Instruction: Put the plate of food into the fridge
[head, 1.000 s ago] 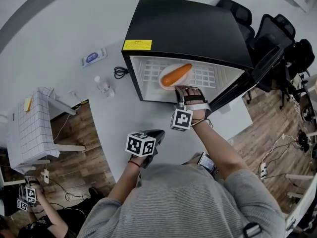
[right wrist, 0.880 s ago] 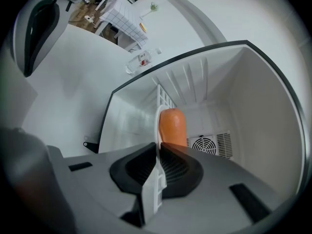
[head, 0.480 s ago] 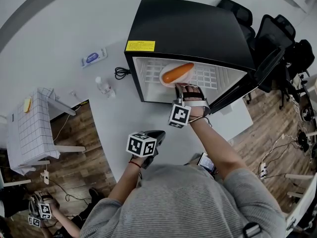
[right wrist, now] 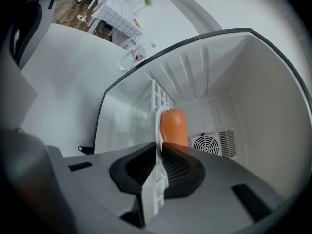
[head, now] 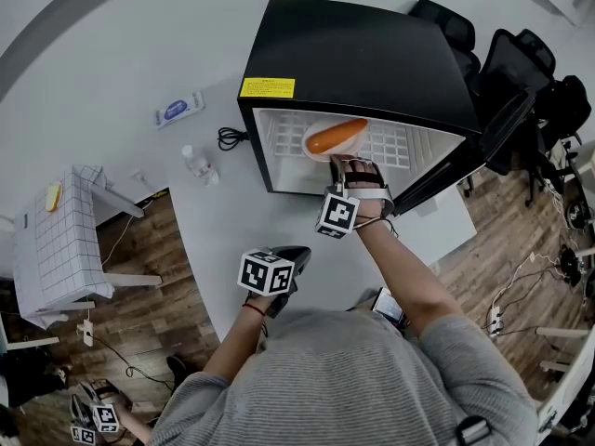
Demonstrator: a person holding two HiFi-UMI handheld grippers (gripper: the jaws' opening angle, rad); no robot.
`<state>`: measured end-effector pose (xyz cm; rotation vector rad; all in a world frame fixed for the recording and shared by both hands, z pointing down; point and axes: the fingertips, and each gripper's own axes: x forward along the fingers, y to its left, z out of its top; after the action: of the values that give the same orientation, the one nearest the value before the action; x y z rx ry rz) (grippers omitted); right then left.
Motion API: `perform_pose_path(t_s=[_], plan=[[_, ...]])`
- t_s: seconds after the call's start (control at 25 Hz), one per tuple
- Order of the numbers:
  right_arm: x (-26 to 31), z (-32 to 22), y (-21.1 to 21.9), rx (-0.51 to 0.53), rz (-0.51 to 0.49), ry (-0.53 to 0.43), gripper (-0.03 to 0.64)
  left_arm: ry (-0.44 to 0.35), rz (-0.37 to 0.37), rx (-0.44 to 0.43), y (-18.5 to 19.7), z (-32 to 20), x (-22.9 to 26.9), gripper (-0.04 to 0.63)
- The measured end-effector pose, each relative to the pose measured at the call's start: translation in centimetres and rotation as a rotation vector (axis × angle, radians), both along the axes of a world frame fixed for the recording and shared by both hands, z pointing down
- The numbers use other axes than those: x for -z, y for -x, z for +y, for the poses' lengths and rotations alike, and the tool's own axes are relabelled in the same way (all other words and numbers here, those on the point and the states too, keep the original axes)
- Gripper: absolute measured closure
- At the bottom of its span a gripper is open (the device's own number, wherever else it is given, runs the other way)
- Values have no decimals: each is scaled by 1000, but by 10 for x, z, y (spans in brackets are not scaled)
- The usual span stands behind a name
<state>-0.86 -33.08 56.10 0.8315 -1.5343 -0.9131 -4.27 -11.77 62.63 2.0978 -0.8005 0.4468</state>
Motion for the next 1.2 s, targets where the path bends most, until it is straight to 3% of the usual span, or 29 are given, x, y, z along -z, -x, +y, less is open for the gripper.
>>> perform_pose_path(t_s=[0.12, 0.24, 0.56, 0.72, 1.04, 1.2], plan=[[-12, 5, 2, 4, -39, 65, 530, 0, 1, -1, -1, 0, 0, 584], [-11, 7, 2, 3, -46, 70, 502, -3, 1, -6, -4, -1, 1, 584], [-2, 14, -3, -14, -154, 85, 485, -1, -5, -9, -6, 0, 0, 584], [7, 21, -2, -26, -280, 111, 485, -1, -8, -12, -9, 1, 0, 584], [31, 38, -5, -77, -658, 213, 485, -4, -13, -22, -14, 4, 1, 584], [35, 46, -11, -107, -759, 261, 485, -5, -17, -31, -18, 7, 2, 584]])
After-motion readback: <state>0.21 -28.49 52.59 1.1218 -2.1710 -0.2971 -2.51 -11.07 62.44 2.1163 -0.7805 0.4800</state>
